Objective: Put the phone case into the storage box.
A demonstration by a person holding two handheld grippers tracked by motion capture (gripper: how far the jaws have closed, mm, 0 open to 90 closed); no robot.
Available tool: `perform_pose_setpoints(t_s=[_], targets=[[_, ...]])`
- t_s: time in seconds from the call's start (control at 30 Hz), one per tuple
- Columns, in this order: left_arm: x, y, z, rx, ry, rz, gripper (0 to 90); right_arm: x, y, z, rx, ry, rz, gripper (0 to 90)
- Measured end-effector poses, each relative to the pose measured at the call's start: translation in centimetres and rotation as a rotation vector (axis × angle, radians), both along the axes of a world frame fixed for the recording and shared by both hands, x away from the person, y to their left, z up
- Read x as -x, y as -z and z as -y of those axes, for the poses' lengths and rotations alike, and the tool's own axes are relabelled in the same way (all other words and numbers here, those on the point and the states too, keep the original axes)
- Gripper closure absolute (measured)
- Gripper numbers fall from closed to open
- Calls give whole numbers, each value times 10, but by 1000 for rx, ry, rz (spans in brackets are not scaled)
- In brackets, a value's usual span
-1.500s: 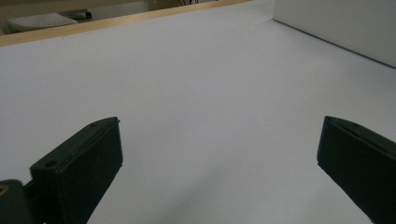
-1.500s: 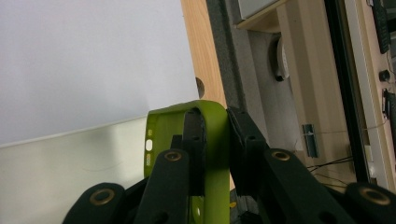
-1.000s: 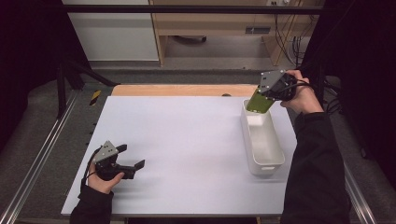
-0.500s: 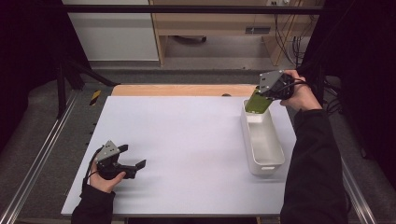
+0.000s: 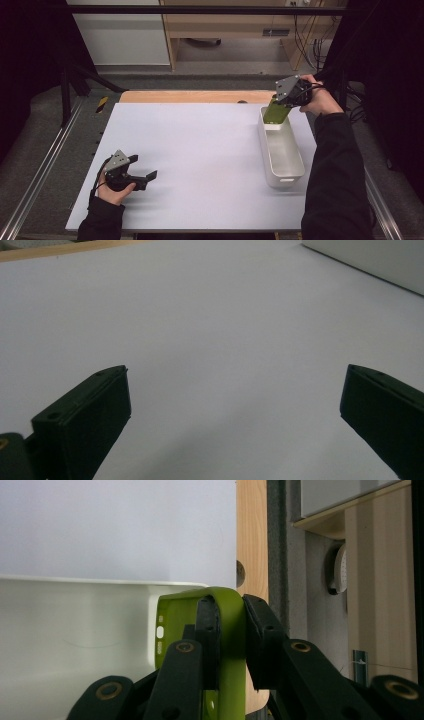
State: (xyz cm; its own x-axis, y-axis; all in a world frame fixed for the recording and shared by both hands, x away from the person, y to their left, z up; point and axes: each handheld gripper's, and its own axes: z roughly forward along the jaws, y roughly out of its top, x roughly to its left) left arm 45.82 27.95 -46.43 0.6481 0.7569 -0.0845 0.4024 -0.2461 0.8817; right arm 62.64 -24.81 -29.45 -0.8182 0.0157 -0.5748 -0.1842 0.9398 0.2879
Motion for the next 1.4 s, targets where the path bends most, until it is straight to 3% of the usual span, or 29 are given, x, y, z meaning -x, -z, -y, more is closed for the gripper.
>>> perform_pose_setpoints(t_s=[0.67, 0.83, 1.4], targets=[[0, 1, -1, 2, 9, -1, 0, -20, 9, -9, 69, -14, -46, 781], [-1, 1, -1, 1, 9, -2, 0, -24, 12, -11, 59, -12, -57, 783], [-1, 2, 0, -5, 11, -7, 0, -32, 22, -16, 135, -31, -60, 784]])
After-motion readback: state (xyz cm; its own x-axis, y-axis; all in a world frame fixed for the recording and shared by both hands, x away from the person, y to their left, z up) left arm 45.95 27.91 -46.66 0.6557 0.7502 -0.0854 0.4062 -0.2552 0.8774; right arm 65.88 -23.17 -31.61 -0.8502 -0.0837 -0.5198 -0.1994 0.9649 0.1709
